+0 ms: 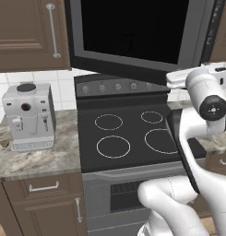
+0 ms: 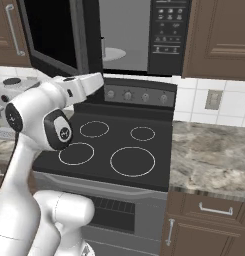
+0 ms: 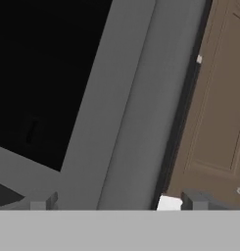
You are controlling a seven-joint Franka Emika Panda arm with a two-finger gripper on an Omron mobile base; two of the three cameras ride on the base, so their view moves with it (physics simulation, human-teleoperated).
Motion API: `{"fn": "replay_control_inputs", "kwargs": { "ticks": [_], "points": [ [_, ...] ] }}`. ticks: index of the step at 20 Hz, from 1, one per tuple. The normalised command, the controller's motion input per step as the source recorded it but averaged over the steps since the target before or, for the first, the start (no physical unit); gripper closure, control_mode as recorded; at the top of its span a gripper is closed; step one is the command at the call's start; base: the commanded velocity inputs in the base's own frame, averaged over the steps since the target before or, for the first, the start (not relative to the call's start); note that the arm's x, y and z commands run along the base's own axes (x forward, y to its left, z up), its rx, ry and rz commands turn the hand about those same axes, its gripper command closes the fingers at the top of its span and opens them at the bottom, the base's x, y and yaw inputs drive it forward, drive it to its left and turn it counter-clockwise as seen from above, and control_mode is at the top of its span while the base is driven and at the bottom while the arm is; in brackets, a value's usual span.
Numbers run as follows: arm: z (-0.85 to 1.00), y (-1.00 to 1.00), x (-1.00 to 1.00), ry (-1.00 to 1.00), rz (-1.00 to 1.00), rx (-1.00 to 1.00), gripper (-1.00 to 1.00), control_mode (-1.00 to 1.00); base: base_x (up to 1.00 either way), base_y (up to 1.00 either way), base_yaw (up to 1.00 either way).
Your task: Pick the mug from the counter and place it inside the microwave. Then close the microwave.
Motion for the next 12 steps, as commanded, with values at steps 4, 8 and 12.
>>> {"fn": "replay_control_inputs", "kwargs": {
  "ticks": [4,8,12],
  "points": [
    [0.05,-0.1,0.32,0.03,0.07,0.0,-1.0,-1.0,0.0,0.0,0.0],
    [0.01,-0.14,0.42,0.02,0.07,0.0,-1.0,-1.0,0.0,0.0,0.0],
    [0.0,-0.17,0.5,0.02,0.06,0.0,-1.0,-1.0,0.0,0.0,0.0]
  ]
}}
